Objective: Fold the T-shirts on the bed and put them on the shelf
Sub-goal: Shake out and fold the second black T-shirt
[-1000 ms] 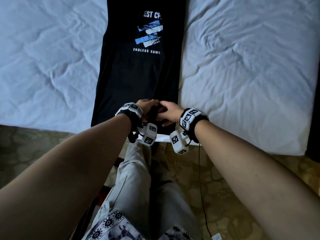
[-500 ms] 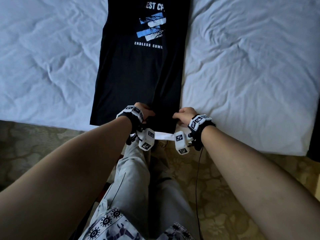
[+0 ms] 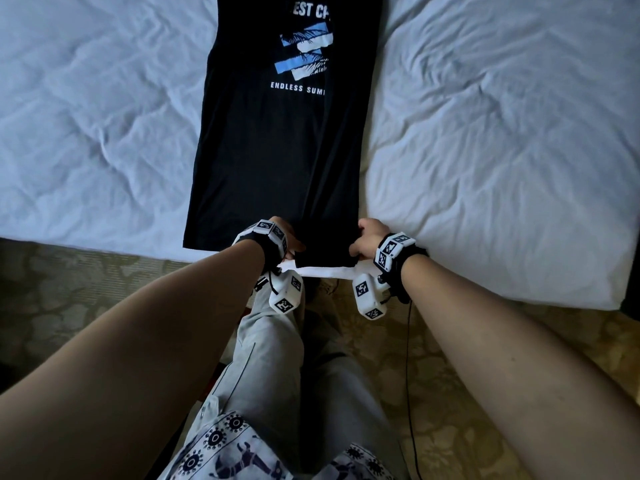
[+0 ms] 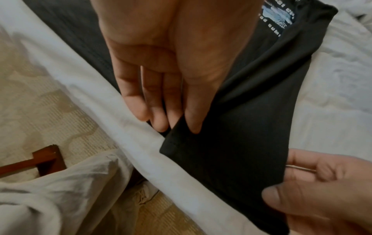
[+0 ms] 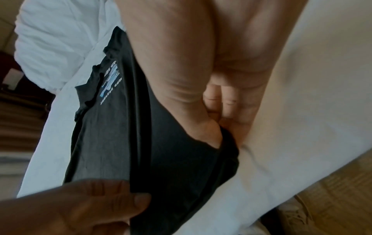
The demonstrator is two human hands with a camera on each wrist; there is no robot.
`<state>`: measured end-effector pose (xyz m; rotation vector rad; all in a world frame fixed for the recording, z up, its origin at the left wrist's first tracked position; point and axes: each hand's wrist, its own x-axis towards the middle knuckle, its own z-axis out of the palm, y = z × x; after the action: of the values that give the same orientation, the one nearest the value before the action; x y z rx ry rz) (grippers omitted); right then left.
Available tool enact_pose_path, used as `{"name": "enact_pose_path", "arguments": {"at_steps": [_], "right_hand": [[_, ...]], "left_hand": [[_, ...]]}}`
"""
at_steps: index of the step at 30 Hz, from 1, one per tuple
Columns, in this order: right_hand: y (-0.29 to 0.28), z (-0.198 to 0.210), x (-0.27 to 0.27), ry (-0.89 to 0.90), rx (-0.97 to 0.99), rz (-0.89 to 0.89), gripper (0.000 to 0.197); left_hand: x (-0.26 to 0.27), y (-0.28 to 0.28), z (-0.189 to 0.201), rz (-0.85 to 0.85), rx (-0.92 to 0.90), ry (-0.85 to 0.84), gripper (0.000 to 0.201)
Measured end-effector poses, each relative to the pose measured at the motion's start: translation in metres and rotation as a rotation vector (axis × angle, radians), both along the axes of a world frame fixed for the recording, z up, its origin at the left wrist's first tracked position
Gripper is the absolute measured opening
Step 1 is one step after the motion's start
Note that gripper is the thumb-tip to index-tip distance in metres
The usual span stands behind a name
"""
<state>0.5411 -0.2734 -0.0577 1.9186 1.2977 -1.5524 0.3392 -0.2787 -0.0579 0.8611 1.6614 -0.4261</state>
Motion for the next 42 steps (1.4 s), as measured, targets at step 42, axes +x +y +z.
{"name": "enact_pose_path", "arguments": {"at_steps": [42], "right_hand": [[0.26, 0.04, -0.121, 0.126, 0.466, -0.317, 0.012]], "left_hand": [[-0.128, 0.284, 0.054, 0.618, 0.412, -0.146, 0.009]]}}
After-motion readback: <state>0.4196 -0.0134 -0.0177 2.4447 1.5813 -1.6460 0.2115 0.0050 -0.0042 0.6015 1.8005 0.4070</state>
